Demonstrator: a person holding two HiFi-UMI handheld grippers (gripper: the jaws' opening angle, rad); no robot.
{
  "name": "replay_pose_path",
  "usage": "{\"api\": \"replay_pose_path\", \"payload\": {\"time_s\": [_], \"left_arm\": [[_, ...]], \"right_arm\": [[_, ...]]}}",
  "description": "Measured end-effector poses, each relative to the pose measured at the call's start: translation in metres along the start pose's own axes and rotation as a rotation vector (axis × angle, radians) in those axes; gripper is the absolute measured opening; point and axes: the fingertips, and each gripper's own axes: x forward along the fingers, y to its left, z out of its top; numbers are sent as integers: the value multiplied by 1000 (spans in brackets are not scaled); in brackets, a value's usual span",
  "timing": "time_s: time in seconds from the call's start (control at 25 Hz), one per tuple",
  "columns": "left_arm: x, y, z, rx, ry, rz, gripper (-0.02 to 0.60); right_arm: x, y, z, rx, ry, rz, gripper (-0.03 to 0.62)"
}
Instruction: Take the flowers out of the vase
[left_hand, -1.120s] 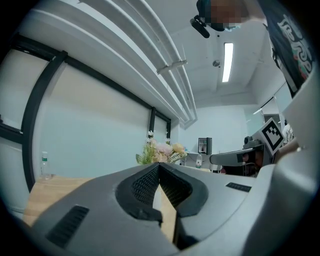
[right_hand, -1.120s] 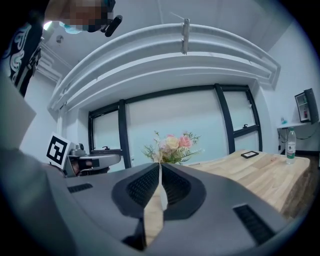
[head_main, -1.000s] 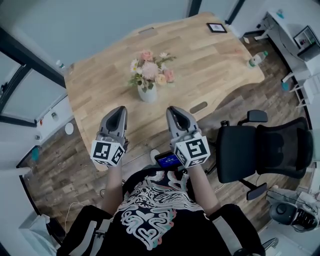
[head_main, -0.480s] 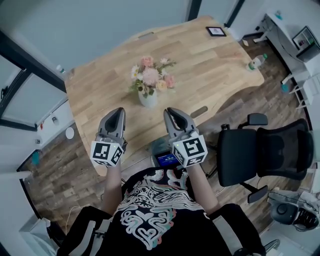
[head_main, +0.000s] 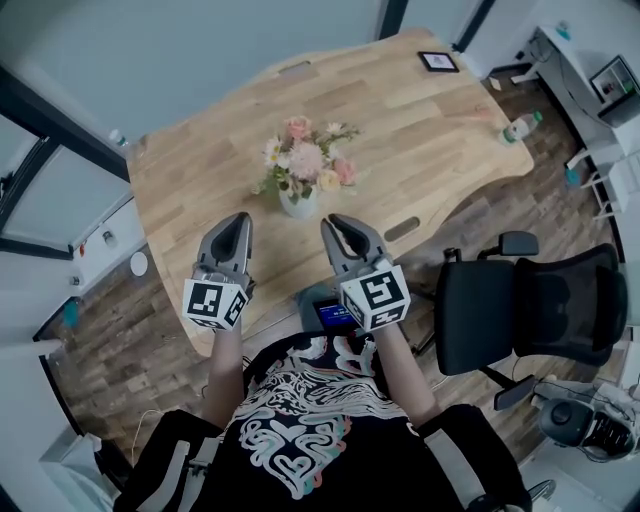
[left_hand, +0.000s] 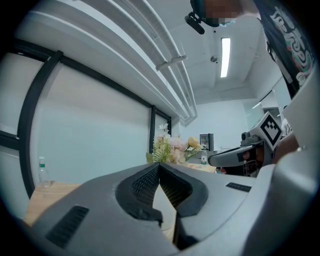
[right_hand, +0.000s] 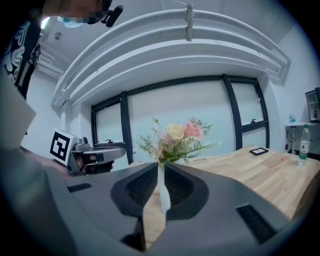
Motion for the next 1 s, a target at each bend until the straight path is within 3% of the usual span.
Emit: {"api": "replay_pose_path", "payload": {"time_s": [0.04,0.08,0.24,0.48,0.8,0.92,1.0], "left_arm": [[1,2,-1,-2,0,1,3],[2,3,-2,-1,0,0,4],[7,9,-4,7,-1,-9,3],[21,13,-6,27,-5,-34,5],[51,18,-34,-11,70,-134,12],[59,19,-39,-22,73,-188,48],[64,17,-40,-21,69,-241,110]], "right_arm": [[3,1,-2,5,10,8,18],[6,1,-5,13,19,15,66],[15,-4,-9,36,30,13,67],[27,-11,-6,79,29,28,155],[49,-15,-5,95,39,62,236],[55,-16,-1,93,42,77,258],[58,-17,5,68,41,81,259]]}}
